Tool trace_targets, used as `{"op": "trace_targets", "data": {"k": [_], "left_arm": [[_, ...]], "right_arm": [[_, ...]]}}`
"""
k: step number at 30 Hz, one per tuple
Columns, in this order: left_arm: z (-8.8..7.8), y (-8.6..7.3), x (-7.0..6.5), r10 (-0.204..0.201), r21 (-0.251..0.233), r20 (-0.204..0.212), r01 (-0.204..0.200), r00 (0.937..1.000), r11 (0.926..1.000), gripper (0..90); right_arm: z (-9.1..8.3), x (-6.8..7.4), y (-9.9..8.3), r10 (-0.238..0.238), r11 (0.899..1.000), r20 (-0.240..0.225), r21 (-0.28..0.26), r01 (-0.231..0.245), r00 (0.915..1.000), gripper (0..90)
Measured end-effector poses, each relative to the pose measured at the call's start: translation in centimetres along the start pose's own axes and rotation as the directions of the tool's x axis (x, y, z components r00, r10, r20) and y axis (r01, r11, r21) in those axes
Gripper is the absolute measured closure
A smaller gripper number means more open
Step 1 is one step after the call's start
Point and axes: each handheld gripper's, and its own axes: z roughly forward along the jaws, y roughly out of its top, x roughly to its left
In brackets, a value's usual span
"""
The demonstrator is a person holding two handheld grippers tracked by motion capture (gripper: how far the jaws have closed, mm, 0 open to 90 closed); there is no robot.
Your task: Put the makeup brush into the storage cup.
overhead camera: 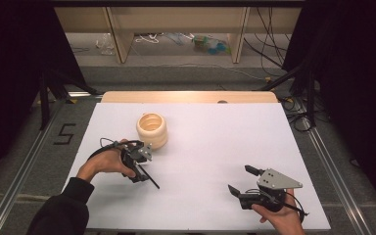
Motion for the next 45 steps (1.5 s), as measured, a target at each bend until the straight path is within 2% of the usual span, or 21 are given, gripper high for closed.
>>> {"op": "trace_targets", "data": {"k": [1, 2, 8, 17, 21, 23, 24, 27, 32, 36, 39, 42, 44, 45], "left_arm": [[0.1, 0.0, -0.2, -0.027, 0.001, 0.008, 0.027, 0.9996, 0.9996, 30.1], [0.2, 0.1, 0.0, -0.001, 0.010, 0.000, 0.001, 1.0000, 0.9999, 30.4], [0.7, -0.1, 0.2, -0.010, 0.009, 0.009, 0.010, 0.9999, 0.9999, 32.5], [0.7, -0.4, 0.5, -0.067, 0.013, 0.043, 0.066, 0.9968, 0.9977, 37.4], [0.6, -0.4, 0.6, -0.069, 0.021, 0.044, 0.069, 0.9966, 0.9974, 38.9], [0.6, -0.6, 0.6, -0.076, 0.007, 0.050, 0.076, 0.9958, 0.9971, 40.3], [0.5, -0.7, 0.7, -0.066, 0.001, 0.049, 0.066, 0.9966, 0.9978, 42.1], [0.3, -1.1, 1.0, -0.073, -0.002, 0.051, 0.074, 0.9960, 0.9973, 52.6], [0.1, -1.3, 1.0, -0.080, 0.005, 0.048, 0.080, 0.9956, 0.9968, 64.3], [0.1, -1.1, 0.8, -0.082, 0.022, 0.038, 0.081, 0.9959, 0.9965, 67.7], [0.1, -0.8, 0.5, -0.060, 0.039, 0.031, 0.059, 0.9977, 0.9975, 71.7], [0.1, -0.6, 0.3, -0.059, 0.052, 0.031, 0.057, 0.9978, 0.9970, 76.0], [0.1, -0.6, 0.4, -0.066, 0.053, 0.036, 0.064, 0.9971, 0.9965, 76.5], [0.1, -0.6, 0.4, -0.073, 0.053, 0.038, 0.071, 0.9966, 0.9960, 76.7]], "right_arm": [[0.0, 0.0, 0.0, 0.003, 1.000, -0.005, 0.006, -0.003, 1.0000, 17.3], [0.0, 0.0, 0.0, 0.002, 1.000, -0.005, 0.008, -0.002, 1.0000, 17.3], [0.0, 0.0, 0.0, 0.001, 1.000, -0.006, 0.013, -0.001, 1.0000, 17.5], [-0.1, 0.1, 0.0, -0.001, 1.000, -0.005, 0.021, 0.001, 1.0000, 17.9], [0.0, 0.1, 0.0, 0.004, 1.000, -0.008, 0.013, -0.004, 1.0000, 18.0], [-0.2, 0.1, 0.0, -0.002, 1.000, -0.005, 0.028, 0.002, 1.0000, 18.3], [0.0, 0.1, 0.0, -0.003, 1.000, -0.004, 0.002, 0.003, 1.0000, 18.3], [0.0, 0.2, 0.0, -0.007, 1.000, -0.004, 0.005, 0.007, 1.0000, 18.4], [-0.1, 0.1, 0.0, -0.007, 1.000, -0.004, 0.013, 0.007, 1.0000, 18.5], [-0.1, 0.2, 0.0, -0.009, 1.000, -0.008, 0.015, 0.009, 0.9999, 18.7], [0.0, 0.2, 0.0, -0.009, 1.000, -0.012, 0.019, 0.009, 0.9999, 18.6], [-0.1, 0.2, 0.0, -0.010, 1.000, -0.013, 0.020, 0.010, 0.9999, 18.6], [0.0, 0.2, 0.0, -0.013, 1.000, -0.014, 0.020, 0.013, 0.9998, 18.7], [-0.2, 0.2, 0.1, -0.015, 0.999, -0.005, 0.038, 0.015, 0.9999, 18.7]]}}
